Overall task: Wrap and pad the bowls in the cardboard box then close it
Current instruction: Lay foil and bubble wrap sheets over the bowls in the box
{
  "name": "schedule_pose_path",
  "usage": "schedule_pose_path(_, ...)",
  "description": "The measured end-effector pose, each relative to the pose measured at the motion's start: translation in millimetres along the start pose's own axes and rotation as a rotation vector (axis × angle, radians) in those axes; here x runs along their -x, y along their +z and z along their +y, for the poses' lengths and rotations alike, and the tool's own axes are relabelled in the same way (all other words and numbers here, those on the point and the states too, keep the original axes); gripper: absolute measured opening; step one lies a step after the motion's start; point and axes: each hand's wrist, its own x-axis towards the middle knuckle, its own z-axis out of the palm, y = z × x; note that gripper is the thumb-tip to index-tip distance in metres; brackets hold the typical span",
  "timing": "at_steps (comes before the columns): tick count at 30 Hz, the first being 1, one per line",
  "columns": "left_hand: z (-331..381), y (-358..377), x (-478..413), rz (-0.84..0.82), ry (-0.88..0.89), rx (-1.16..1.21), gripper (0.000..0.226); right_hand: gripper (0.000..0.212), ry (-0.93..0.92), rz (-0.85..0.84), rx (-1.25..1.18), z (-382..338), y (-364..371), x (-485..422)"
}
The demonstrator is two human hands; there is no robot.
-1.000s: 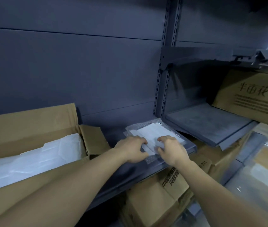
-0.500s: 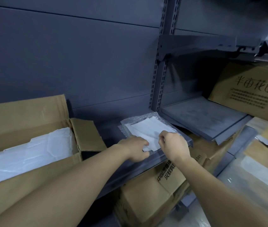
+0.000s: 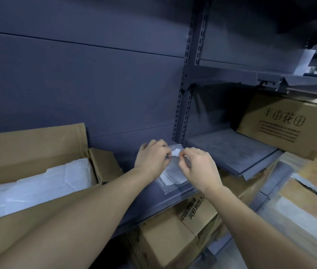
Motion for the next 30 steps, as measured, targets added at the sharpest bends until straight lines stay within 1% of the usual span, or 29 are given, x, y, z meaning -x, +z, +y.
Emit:
schedule_pose_path(3,3.2,-13.6,3.6,0.041,-0.068,0.117,0.012,0.03,0.03,-0.004,-0.011,-3.9,-15.4,1.6)
schedule_pose_path(6,1.7,-29.7,6.5,0.059,-0.134,0.205,0.008,0.049,0.12,-0.015,-0.035,-6.8,-27.5,0.3)
schedule_pose_path(9,-2.7,-47.3,10.5,0.125,-0.265,0.479,0.006,0.058,0.212,-0.016,-0.091,-11.8,-33.4,-2.1)
schedule_pose_path(11,-6.3,-58.5,14.2,0.177,-0.325,0.633,0.011,0.064,0.281,-0.003,-0.247,-19.0,-37.2,-4.9)
schedule_pose_path(14,-13.6,-75.0,24.2,0.201,-0.365,0.76,0.005,0.077,0.378,0.049,-0.515,-32.9,-40.4,-10.7)
schedule_pose_path(17,-22.5,-93.4,34.5,0.235,-0.382,0.859,0.008,0.085,0.403,0.054,-0.657,-51.5,-42.6,-15.9)
schedule_pose_path(21,-31.5,-121.0,51.2,0.262,-0.403,0.926,0.009,0.082,0.381,0.048,-0.79,-84.4,-46.5,-22.2)
schedule_pose_path(25,-48.0,-139.7,78.0,0.282,-0.439,0.974,0.034,0.068,0.272,0.037,-0.825,-113.6,-41.6,-27.2)
schedule_pose_path(28,-65.9,-152.4,105.5,0.321,-0.387,1.037,0.052,0.057,0.211,-0.002,-0.841,-139.5,-32.6,-31.8)
schedule_pose_path(30,-82.0,-162.9,125.6,0.318,-0.349,1.005,0.066,0.054,0.184,-0.021,-0.87,-159.2,-24.2,-35.8)
